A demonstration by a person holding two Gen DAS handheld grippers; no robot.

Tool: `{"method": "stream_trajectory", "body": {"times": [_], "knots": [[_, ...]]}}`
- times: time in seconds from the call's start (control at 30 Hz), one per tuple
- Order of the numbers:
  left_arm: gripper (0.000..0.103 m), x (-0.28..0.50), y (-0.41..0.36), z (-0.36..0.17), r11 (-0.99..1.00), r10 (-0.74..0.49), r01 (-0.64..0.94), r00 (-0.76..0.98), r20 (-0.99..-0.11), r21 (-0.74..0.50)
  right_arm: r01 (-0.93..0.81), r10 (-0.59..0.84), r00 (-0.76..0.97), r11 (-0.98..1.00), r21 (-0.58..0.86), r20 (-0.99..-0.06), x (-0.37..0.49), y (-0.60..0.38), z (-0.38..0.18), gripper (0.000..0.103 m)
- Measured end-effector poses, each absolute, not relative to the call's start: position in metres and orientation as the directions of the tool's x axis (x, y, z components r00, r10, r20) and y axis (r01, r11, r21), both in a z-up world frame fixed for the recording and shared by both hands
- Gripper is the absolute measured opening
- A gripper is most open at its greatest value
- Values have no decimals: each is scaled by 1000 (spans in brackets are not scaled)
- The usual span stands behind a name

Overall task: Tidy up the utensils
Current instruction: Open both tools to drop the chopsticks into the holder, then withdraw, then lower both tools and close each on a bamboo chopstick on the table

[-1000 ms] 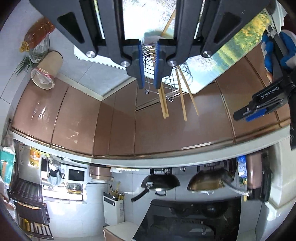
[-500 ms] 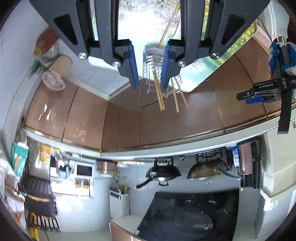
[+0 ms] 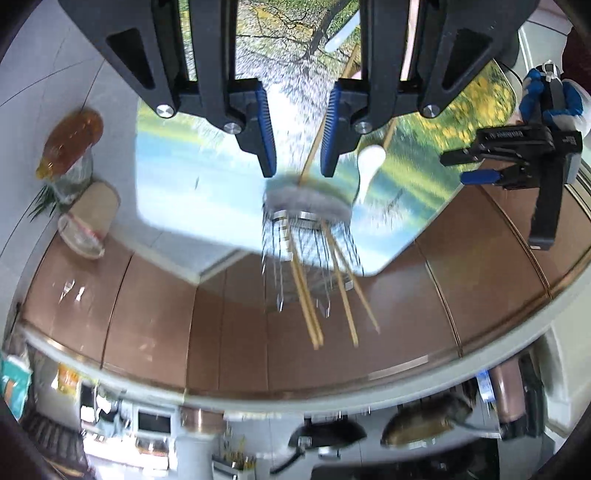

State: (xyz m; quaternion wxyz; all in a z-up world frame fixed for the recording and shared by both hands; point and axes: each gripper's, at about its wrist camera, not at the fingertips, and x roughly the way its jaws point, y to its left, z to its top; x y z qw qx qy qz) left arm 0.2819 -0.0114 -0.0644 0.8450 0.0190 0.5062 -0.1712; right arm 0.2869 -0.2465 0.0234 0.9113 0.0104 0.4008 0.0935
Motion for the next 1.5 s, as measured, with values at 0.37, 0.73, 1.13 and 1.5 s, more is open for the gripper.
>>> {"method": "stream_trajectory", "body": {"times": [0.37, 0.73, 1.13, 1.5], "knots": [[56, 312, -39, -131, 930, -245, 342, 296, -923, -137, -180, 238, 491, 969, 169, -838, 342, -227, -70, 24], [54, 321, -57, -143, 925, -177, 376, 296, -939, -56, -172, 231, 406, 970, 174, -884, 392, -205, -113, 24], [45, 329, -33, -143, 935, -99, 354, 315, -944, 20, -155, 144, 369, 984, 92, -918, 413, -196, -133, 15], [36, 340, -26, -139, 918, -88, 396, 266, -960, 26, -133, 125, 338, 988, 84, -933, 407, -217, -126, 8]]}}
